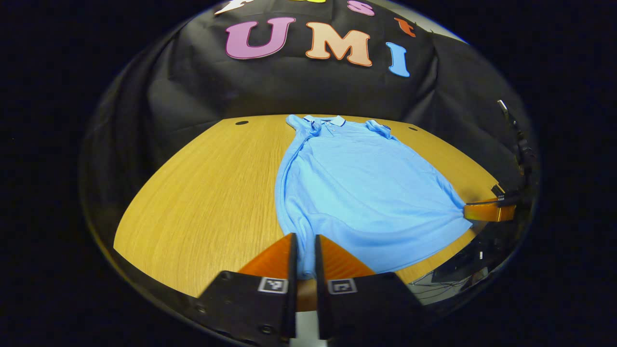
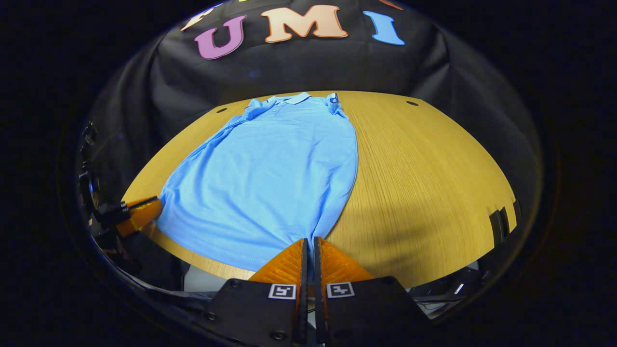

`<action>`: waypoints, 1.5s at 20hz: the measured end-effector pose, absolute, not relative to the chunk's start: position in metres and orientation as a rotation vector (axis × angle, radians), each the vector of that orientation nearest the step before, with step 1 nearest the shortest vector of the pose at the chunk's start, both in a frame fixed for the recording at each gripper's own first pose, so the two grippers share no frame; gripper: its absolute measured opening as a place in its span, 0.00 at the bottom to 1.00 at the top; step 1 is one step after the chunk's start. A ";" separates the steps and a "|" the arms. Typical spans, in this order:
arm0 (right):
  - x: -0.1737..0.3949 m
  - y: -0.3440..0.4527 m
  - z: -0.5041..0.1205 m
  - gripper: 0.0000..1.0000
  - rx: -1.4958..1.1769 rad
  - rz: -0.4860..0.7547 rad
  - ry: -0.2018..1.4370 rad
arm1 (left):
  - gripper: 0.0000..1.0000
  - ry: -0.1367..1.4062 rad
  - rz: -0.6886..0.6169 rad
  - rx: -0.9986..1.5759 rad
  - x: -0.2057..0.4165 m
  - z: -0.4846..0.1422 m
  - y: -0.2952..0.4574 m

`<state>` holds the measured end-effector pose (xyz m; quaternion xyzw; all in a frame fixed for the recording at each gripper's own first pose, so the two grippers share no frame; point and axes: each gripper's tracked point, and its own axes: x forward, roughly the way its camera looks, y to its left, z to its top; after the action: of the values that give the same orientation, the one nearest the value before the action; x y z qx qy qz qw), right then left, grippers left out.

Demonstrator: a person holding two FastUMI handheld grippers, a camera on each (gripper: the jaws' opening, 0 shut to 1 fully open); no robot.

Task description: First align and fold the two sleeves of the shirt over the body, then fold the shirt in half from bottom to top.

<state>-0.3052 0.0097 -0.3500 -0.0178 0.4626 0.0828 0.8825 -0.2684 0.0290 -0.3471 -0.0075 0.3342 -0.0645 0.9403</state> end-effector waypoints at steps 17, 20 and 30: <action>-0.224 0.048 -0.294 0.02 0.330 0.242 0.861 | 0.00 0.650 -0.203 -0.108 -0.205 -0.279 -0.003; -0.183 0.047 -0.273 0.02 0.329 0.245 0.790 | 0.00 0.597 -0.198 -0.103 -0.173 -0.257 -0.007; -0.041 0.064 -0.211 0.02 0.278 0.295 0.601 | 0.00 0.487 -0.058 -0.157 -0.037 -0.208 0.035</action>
<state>-0.0406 0.0636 -0.2108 0.1362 0.2938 0.1443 0.9350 -0.0374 0.0349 -0.2081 -0.0778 0.2409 -0.0289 0.9670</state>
